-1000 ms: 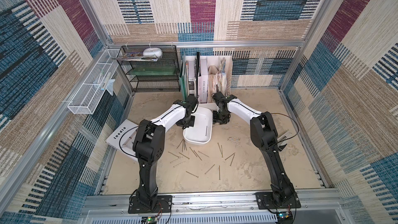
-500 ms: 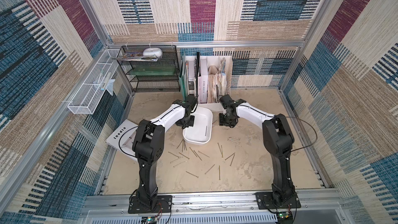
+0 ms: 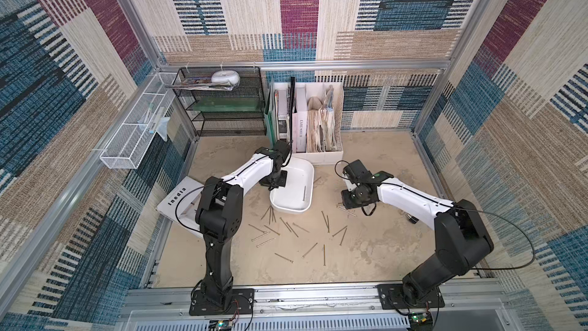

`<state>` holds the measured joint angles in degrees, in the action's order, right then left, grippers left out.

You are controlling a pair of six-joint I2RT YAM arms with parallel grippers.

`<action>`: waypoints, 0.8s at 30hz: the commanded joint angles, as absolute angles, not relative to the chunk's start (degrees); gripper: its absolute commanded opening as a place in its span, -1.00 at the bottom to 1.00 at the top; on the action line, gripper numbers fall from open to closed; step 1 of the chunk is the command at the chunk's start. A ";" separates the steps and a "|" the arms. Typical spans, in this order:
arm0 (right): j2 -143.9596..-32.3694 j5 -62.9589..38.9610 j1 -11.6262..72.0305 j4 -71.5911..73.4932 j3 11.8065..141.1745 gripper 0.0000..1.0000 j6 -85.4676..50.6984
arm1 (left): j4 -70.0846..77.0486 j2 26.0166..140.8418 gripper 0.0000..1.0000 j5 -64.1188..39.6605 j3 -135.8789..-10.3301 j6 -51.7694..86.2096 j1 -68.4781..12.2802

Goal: Put the nails on the desktop into the storage box
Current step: Move the nail to the center of the board.

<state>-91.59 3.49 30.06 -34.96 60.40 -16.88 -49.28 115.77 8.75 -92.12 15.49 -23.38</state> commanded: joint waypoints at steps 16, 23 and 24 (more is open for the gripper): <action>-92.31 1.91 30.20 -30.80 53.19 -0.19 -18.46 | -49.77 115.74 -1.00 8.57 -92.77 14.97 -23.43; -93.45 2.50 30.21 -28.88 51.23 -0.19 -18.03 | -49.83 115.84 -1.00 8.53 -92.72 15.00 -23.33; -93.68 2.38 30.21 -28.64 51.28 -0.19 -17.85 | -49.79 115.84 -1.00 8.65 -92.72 14.96 -23.38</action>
